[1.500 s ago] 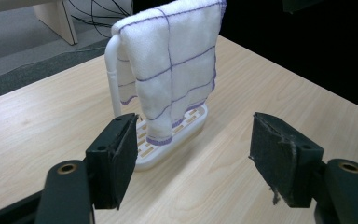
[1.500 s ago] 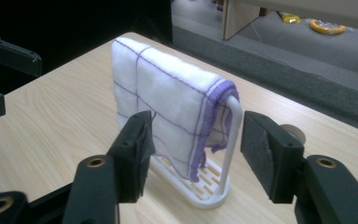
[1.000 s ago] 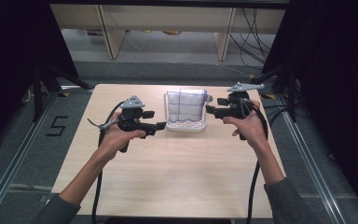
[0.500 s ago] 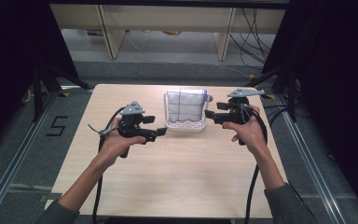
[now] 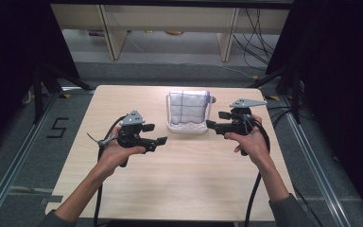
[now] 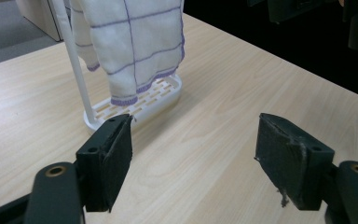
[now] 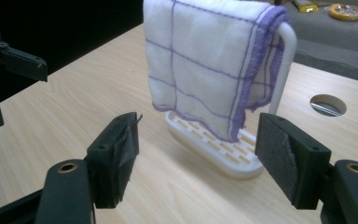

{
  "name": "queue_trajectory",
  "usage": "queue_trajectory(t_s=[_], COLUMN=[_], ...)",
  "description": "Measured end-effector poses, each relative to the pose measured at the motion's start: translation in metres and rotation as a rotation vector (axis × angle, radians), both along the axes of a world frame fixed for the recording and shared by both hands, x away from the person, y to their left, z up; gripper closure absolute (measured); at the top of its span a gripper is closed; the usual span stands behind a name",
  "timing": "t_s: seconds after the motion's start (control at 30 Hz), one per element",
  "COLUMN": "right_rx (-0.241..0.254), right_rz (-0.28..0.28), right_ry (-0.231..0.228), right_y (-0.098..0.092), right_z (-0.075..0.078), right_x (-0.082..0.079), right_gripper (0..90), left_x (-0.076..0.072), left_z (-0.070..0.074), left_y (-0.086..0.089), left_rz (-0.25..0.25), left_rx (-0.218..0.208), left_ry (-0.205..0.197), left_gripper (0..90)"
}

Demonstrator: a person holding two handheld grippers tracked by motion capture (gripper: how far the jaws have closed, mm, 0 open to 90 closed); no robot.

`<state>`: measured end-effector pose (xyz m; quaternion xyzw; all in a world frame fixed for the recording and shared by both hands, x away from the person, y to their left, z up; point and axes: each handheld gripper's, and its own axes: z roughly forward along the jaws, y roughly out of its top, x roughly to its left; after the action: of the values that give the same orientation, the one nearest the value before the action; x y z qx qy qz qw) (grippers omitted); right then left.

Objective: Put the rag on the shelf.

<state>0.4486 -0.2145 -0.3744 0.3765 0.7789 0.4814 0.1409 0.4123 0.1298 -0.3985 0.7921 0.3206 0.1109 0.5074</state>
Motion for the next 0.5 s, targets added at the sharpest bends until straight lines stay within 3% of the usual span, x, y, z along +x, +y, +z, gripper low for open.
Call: queue_trajectory(t_s=[0.13, 0.2, 0.23, 0.27, 0.3, 0.37, 0.4, 0.5], right_rx=[-0.001, -0.014, 0.004, -0.019, -0.004, -0.019, -0.012, -0.024], right_rz=[-0.008, -0.004, -0.003, 0.008, -0.016, 0.02, 0.002, 0.018], right_ry=[0.022, 0.006, 0.027, 0.01, 0.035, 0.02, 0.05, 0.031], right_y=[0.001, 0.003, 0.004, 0.003, 0.006, 0.007, 0.008, 0.009], right_z=[-0.004, -0.007, -0.008, -0.009, -0.009, -0.012, -0.011, -0.015], right_x=[-0.007, -0.009, -0.011, -0.011, -0.014, -0.014, -0.018, -0.022], right_gripper=[30.5, 30.5, 30.5, 30.5, 30.4, 30.4, 30.4, 30.5], left_x=[-0.005, -0.007, -0.008, -0.01, -0.011, -0.013, -0.014, -0.018], left_z=[-0.004, -0.007, -0.007, -0.008, -0.009, -0.01, -0.012, -0.016], left_y=[0.001, 0.001, 0.001, 0.001, 0.001, 0.001, 0.001, 0.001], left_rz=[0.0, -0.008, -0.009, -0.007, -0.007, -0.01, -0.016, -0.017], left_rx=[0.01, -0.001, 0.002, 0.005, 0.005, 0.005, 0.004, 0.004], left_ry=[0.015, 0.021, 0.019, 0.023, 0.021, 0.024, 0.021, 0.024], left_gripper=[26.4, 25.9, 25.8, 25.7, 25.5, 25.1, 25.0, 23.8])
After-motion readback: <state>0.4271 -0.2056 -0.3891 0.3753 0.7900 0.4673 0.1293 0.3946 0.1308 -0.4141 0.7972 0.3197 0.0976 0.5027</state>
